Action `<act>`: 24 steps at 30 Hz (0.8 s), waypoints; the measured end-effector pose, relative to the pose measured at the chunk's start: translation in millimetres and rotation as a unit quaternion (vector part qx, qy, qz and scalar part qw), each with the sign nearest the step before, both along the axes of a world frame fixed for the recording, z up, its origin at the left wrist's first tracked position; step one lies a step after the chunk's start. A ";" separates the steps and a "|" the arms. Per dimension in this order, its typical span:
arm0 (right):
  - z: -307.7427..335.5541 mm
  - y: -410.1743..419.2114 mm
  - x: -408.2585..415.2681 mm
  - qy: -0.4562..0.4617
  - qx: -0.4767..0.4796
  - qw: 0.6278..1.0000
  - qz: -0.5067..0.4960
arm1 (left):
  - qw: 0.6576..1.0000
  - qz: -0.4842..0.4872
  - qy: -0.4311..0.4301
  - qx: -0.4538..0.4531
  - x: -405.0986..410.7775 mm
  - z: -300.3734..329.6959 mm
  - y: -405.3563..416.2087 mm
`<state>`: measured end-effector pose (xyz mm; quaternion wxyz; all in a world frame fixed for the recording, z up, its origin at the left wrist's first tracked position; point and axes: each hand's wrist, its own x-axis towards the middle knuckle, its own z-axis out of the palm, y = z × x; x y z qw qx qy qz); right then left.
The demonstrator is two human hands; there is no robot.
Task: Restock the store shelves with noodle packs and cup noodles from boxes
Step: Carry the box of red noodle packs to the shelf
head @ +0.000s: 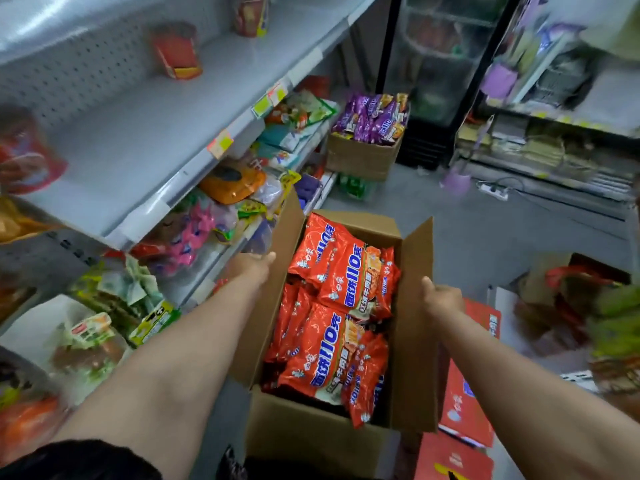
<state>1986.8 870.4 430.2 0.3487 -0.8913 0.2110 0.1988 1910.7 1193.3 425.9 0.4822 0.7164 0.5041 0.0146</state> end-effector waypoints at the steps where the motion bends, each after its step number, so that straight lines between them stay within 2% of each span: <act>1: -0.4 4.4 14.5 0.001 -0.002 1.000 -0.009 | 1.000 -0.010 0.003 0.009 18.7 -2.7 6.2; 9: -8.3 36.8 141.1 -0.005 -0.003 0.995 -0.096 | 0.999 -0.047 0.007 -0.009 181.5 -15.7 41.8; 15: -41.7 47.6 227.0 0.029 0.006 0.993 -0.115 | 0.994 -0.105 0.032 0.017 283.3 -37.2 53.3; 18: -64.5 55.0 278.7 0.007 0.035 0.992 -0.117 | 0.995 -0.090 0.039 0.014 324.8 -51.3 55.4; 24: -85.7 64.4 376.3 0.024 0.024 0.996 -0.086 | 0.997 -0.054 0.059 0.000 404.7 -69.4 60.6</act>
